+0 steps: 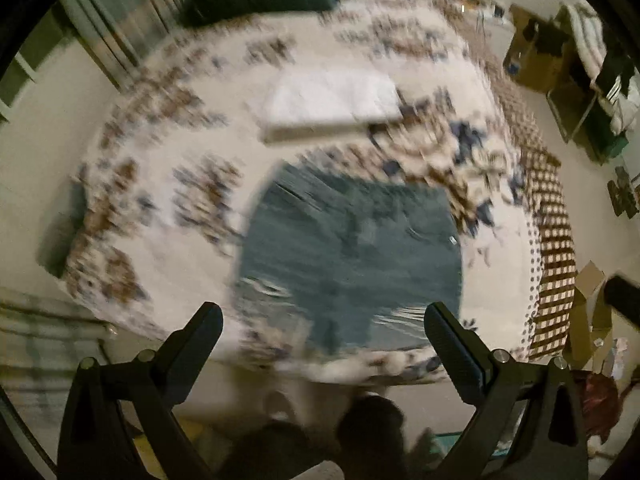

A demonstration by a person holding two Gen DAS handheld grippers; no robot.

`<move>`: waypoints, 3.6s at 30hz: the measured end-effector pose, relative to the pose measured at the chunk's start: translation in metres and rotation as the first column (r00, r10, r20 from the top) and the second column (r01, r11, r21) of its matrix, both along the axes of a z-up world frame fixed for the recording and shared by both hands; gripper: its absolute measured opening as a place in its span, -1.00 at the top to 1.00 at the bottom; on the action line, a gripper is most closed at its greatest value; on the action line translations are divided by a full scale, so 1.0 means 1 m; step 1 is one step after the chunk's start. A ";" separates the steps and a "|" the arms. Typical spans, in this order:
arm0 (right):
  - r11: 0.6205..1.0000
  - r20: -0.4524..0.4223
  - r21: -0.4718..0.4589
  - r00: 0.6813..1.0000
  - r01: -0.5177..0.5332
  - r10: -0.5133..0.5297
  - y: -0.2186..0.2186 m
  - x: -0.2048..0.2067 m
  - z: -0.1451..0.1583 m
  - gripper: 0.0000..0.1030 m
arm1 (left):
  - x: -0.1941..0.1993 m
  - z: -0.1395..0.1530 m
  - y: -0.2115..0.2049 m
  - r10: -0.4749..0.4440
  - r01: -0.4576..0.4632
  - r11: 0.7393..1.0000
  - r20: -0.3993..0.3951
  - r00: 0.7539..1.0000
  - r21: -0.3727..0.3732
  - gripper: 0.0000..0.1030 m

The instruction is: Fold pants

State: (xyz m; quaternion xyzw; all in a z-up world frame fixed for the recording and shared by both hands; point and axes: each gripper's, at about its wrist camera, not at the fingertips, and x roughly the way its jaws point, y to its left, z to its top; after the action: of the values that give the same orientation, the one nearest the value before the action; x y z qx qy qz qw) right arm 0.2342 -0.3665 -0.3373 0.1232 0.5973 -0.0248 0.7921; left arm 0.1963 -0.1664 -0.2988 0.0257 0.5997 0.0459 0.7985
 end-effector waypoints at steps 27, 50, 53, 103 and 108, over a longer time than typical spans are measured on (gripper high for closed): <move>0.902 -0.247 0.383 0.918 -0.201 0.309 -0.029 0.184 -0.355 -0.85 | -0.002 -0.242 -0.118 -0.126 0.119 0.990 -0.088 0.988 -0.081 0.92; 0.940 -0.180 0.222 0.937 -0.257 0.299 0.174 0.221 -0.216 0.81 | -0.018 -0.111 0.124 0.176 -0.138 0.952 0.118 0.977 -0.274 0.93; 0.923 -0.178 0.204 0.915 -0.326 0.363 0.248 0.233 -0.218 0.81 | -0.018 -0.119 0.169 0.249 -0.212 0.938 0.112 0.962 -0.273 0.96; 0.791 -0.320 0.462 0.757 -0.400 0.570 0.195 0.260 -0.328 -0.57 | -0.077 -0.232 0.197 0.790 -0.851 0.148 -0.457 0.408 -0.503 0.36; 0.764 -0.301 0.502 0.746 -0.406 0.594 0.205 0.263 -0.353 -0.57 | -0.082 -0.270 0.153 0.761 -0.826 -0.073 -0.566 0.316 -0.559 0.36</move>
State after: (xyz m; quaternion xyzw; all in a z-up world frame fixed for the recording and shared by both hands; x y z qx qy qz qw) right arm 0.4974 -0.1610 -0.6899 0.1068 0.7631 0.2902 0.5674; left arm 0.1143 -0.0132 -0.5693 -0.6844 0.4720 0.2311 0.5055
